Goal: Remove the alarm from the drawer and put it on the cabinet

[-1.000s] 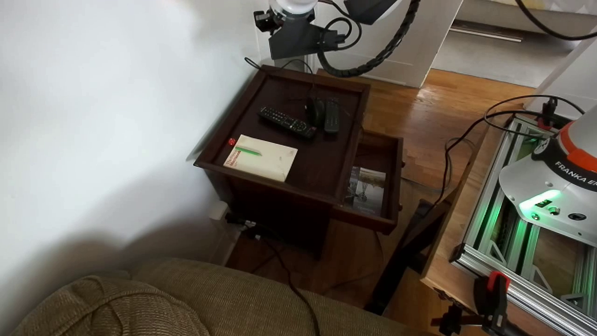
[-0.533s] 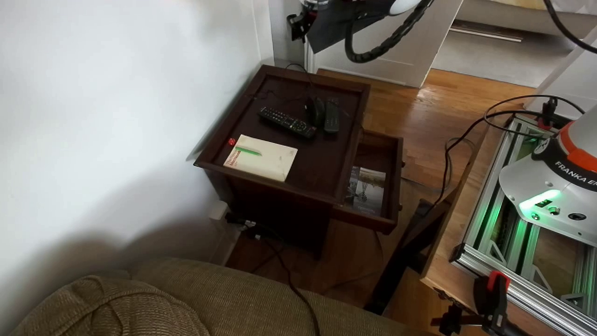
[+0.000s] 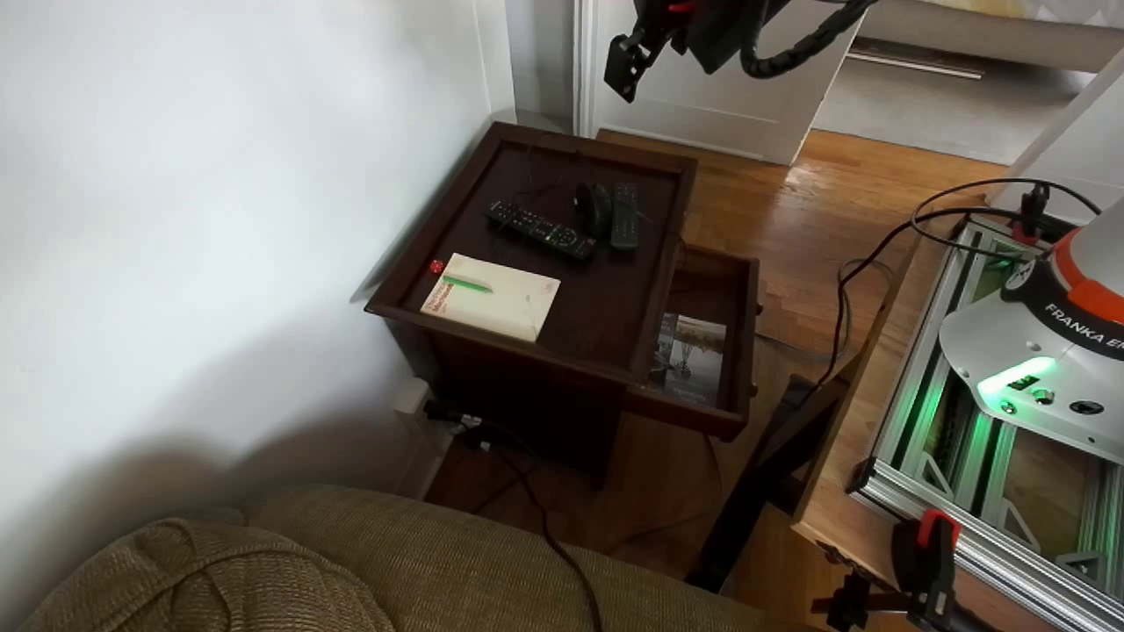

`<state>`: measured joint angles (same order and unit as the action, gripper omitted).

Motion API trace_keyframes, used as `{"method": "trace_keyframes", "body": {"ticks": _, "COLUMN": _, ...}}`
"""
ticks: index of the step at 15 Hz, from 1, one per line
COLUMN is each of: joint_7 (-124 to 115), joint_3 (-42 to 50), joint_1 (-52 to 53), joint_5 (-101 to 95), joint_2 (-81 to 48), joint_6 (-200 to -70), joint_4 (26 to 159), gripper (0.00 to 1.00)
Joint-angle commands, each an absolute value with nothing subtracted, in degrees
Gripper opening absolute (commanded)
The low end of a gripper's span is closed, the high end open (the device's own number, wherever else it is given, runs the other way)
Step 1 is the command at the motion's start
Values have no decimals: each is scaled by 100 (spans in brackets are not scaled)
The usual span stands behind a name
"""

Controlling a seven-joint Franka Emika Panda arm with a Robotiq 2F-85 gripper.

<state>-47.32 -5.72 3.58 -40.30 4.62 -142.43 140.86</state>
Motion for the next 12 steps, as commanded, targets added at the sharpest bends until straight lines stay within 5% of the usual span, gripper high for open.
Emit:
{"method": "trace_keyframes", "body": {"ticks": 1, "joint_7": -3177, "joint_3": -372, "joint_1": 367, "joint_5": -3085, "joint_2": 718, "joint_6": -14782, "joint_4": 14700, "gripper": 100}}
{"method": "trace_keyframes", "body": {"ticks": 12, "joint_7": -1622, "joint_3": -467, "joint_1": 319, "joint_5": -2002, "joint_2": 510, "joint_6": -14689, "joint_4": 14771, "gripper": 100}}
